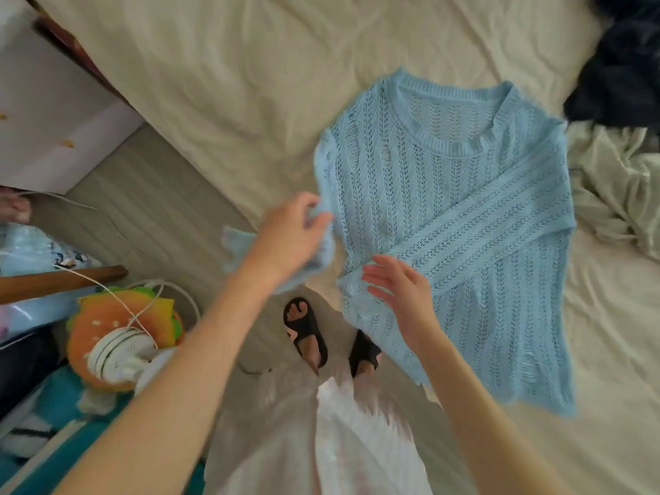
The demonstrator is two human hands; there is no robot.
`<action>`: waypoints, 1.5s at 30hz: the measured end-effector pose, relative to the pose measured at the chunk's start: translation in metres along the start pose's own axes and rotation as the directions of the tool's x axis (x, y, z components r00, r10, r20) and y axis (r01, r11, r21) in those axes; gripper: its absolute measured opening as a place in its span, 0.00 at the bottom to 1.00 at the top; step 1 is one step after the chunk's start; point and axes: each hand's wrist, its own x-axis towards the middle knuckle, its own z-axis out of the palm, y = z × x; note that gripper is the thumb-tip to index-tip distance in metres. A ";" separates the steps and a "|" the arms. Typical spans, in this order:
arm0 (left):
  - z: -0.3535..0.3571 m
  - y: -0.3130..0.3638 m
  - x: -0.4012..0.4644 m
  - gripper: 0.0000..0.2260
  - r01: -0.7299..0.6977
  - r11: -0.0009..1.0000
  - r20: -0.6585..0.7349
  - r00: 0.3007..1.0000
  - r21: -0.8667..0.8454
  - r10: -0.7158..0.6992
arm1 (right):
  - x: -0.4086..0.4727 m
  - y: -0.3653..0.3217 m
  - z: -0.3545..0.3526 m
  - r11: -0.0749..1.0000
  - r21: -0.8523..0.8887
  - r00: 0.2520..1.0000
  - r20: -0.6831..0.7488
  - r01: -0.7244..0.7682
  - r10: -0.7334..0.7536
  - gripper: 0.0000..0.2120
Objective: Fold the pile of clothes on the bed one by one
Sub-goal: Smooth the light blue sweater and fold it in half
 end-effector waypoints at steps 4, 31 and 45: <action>0.074 0.056 -0.027 0.22 -0.153 0.975 0.480 0.851 -0.159 0.212 | -0.007 0.010 -0.057 0.929 0.346 0.987 -0.040 -0.133 0.157 0.18; 0.203 0.093 -0.098 0.12 0.018 0.880 -0.040 0.999 0.475 0.001 | -0.019 0.045 -0.234 0.962 0.112 0.963 0.130 -0.250 0.235 0.05; 0.297 0.074 -0.100 0.13 0.273 0.962 0.212 0.940 -0.007 -0.266 | 0.008 0.086 -0.322 0.882 -0.454 0.975 -0.219 -0.130 0.031 0.31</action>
